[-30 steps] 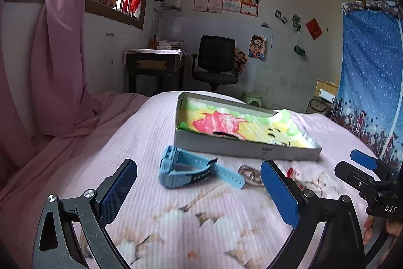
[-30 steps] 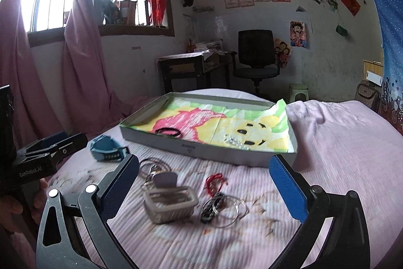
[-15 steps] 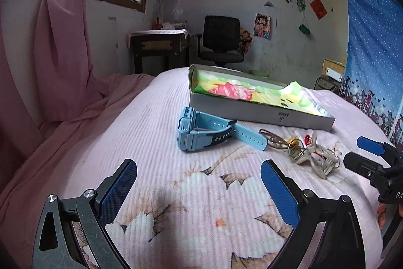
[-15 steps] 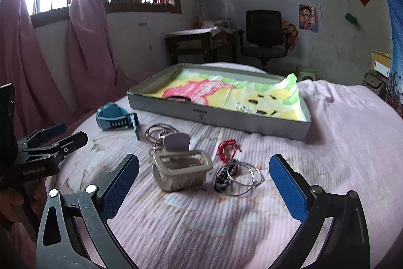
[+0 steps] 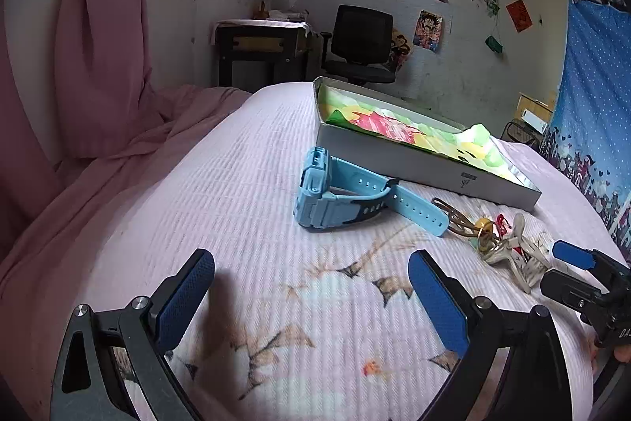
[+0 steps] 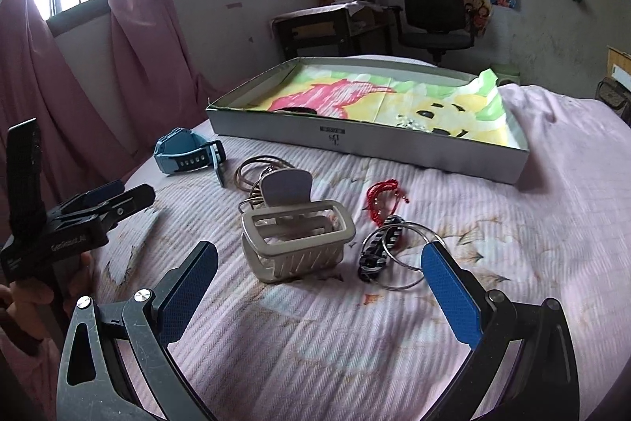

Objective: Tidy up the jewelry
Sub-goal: 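Grasp the grey claw hair clip with the right tool while the left tool grasps the blue smartwatch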

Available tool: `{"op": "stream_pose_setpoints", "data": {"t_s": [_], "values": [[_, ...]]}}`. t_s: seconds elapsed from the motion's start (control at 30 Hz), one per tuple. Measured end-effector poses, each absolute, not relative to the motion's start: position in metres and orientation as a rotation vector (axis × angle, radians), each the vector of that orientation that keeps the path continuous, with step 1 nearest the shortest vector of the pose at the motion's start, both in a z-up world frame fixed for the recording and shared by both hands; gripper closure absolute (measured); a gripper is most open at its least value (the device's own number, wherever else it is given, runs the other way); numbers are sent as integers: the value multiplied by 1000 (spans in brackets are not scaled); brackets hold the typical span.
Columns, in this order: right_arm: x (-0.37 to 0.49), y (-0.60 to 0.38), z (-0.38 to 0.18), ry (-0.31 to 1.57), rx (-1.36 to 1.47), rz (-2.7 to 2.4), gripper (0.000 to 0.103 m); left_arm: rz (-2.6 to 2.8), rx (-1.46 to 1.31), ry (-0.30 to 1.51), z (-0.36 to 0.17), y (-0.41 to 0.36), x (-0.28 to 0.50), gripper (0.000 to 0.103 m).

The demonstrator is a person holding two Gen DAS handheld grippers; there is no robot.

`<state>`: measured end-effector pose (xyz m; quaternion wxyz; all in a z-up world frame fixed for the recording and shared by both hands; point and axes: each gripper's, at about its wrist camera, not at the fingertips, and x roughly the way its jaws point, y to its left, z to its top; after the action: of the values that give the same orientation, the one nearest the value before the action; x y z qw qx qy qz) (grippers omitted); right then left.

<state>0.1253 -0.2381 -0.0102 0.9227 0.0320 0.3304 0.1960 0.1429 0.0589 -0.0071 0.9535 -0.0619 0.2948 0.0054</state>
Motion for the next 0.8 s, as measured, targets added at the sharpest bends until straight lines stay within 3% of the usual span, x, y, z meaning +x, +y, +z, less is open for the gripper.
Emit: {"op": "stream_pose_setpoints", "data": {"t_s": [0.23, 0.3, 0.43, 0.53, 0.57, 0.8], "values": [[132, -231, -8, 669, 46, 415, 3, -11, -123, 599, -7, 60, 157, 4], [134, -231, -7, 668, 45, 415, 9, -21, -117, 605, -7, 58, 162, 4], [140, -226, -9, 682, 36, 416, 32, -32, -106, 606, -7, 55, 169, 5], [145, -221, -11, 687, 27, 418, 40, -35, -100, 598, -6, 55, 173, 7], [146, -221, -11, 686, 25, 418, 45, -34, -99, 596, -5, 55, 174, 10], [158, -214, -10, 680, 17, 399, 45, -54, -127, 625, -9, 59, 188, 33]]}}
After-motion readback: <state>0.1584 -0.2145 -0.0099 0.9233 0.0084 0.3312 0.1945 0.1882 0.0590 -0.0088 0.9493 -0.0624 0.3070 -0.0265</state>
